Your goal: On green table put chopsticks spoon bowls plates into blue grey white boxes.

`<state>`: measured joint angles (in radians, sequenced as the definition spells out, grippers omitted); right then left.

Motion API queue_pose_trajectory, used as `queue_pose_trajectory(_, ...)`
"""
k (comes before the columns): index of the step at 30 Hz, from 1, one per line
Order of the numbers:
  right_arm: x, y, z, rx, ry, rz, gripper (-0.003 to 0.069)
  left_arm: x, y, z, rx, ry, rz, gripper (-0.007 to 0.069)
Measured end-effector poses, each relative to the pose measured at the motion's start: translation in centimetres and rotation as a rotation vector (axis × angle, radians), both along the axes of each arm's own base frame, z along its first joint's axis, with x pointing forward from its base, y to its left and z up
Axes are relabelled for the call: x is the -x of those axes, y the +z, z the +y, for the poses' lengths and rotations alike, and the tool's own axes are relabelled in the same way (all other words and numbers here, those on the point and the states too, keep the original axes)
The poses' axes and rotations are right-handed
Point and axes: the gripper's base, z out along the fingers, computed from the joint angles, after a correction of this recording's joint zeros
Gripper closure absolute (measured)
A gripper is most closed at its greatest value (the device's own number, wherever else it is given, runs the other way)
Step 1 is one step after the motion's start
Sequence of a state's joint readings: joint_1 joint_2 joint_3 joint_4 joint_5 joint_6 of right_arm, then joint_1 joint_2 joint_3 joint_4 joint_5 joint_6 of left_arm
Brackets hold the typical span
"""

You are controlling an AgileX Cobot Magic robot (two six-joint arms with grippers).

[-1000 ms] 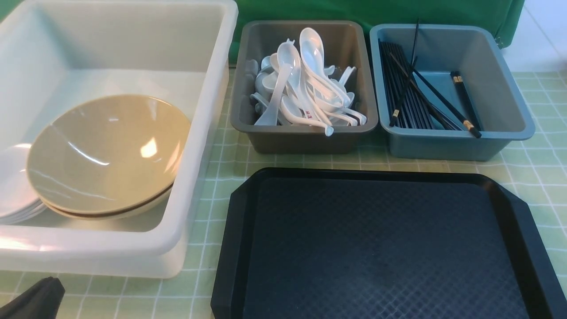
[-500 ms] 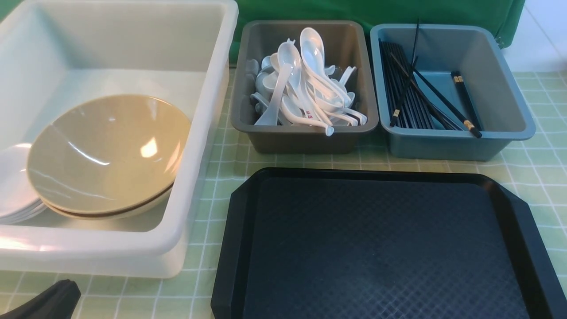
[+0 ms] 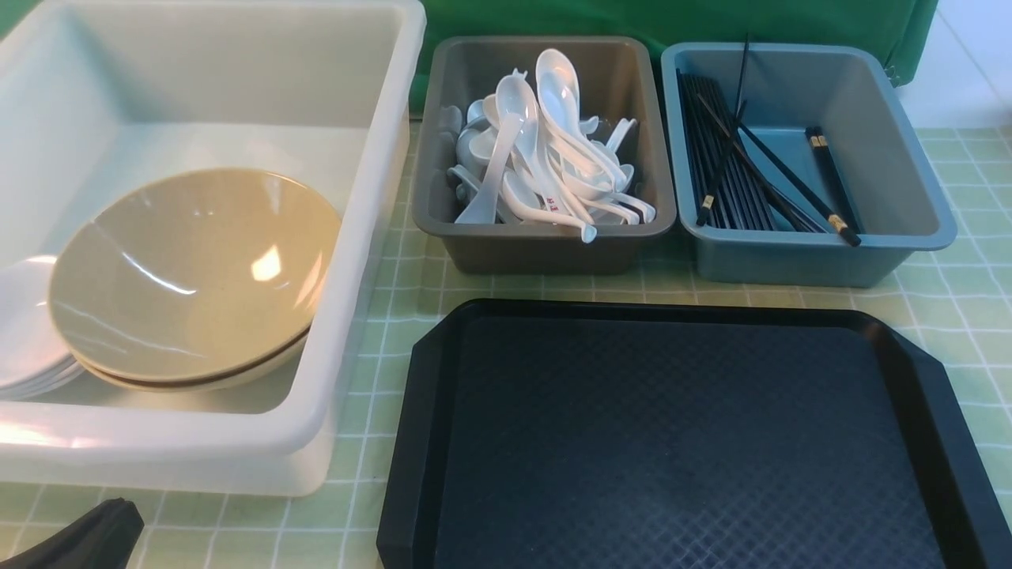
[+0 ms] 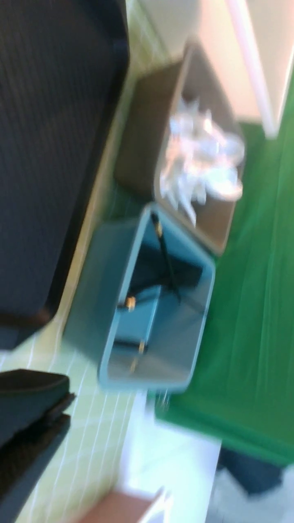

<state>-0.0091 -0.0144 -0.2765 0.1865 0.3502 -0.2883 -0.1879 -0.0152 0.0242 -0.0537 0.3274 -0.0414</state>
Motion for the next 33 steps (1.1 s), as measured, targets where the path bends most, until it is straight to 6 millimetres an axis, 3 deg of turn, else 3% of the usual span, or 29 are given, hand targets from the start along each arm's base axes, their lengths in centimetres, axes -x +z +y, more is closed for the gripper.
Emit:
queue_pose_trajectory(11,-0.1,0.0,-0.4,0.003,-0.114,0.000,0.0587,0.0,0.0,0.0,0.000,0.000,0.000,0.0626)
queue_pose_trajectory(20,-0.2,-1.2,-0.4,0.131,-0.108,0.069,0.0577,0.0,0.0,0.0,0.000,0.000,0.000,0.0626)
queue_pose_trajectory(29,-1.7,-8.4,-0.7,0.106,-0.107,0.254,0.0566,0.0,0.0,0.0,0.000,0.000,0.000,0.0626)
queue_pose_trajectory(33,-1.9,-8.7,-0.8,0.024,-0.134,0.234,0.0560,0.0,0.0,0.0,0.000,0.000,0.001,0.0626)
